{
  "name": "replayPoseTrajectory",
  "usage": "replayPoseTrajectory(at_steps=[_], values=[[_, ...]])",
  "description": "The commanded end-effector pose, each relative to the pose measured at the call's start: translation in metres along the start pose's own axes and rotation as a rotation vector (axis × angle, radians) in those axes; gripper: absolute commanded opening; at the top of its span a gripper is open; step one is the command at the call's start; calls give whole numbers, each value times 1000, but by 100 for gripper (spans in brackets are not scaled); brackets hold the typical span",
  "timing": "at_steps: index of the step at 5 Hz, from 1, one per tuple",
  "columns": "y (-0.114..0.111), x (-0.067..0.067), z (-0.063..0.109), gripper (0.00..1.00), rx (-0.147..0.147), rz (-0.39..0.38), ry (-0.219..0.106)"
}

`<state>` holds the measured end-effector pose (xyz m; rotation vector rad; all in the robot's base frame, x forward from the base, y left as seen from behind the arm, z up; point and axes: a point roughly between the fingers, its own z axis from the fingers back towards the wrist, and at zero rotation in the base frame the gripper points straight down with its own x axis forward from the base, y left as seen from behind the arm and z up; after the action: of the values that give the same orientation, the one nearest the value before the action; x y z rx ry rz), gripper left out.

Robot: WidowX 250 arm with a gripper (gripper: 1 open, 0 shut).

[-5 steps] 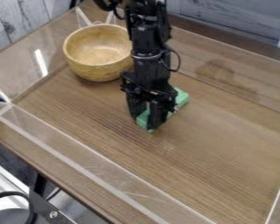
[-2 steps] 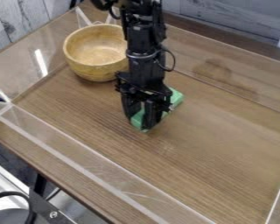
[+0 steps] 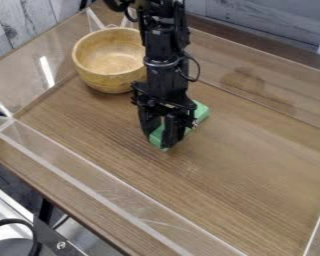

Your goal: Remove the green block from inside the brown bowl and put it on the table

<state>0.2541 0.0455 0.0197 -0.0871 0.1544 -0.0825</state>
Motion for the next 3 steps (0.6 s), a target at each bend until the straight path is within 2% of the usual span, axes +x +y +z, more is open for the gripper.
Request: replayPoseTrajectory(at_steps=[1,3], values=[[9,-3,1,0,11,25,8],[9,-3,-1,0,8,28,20]])
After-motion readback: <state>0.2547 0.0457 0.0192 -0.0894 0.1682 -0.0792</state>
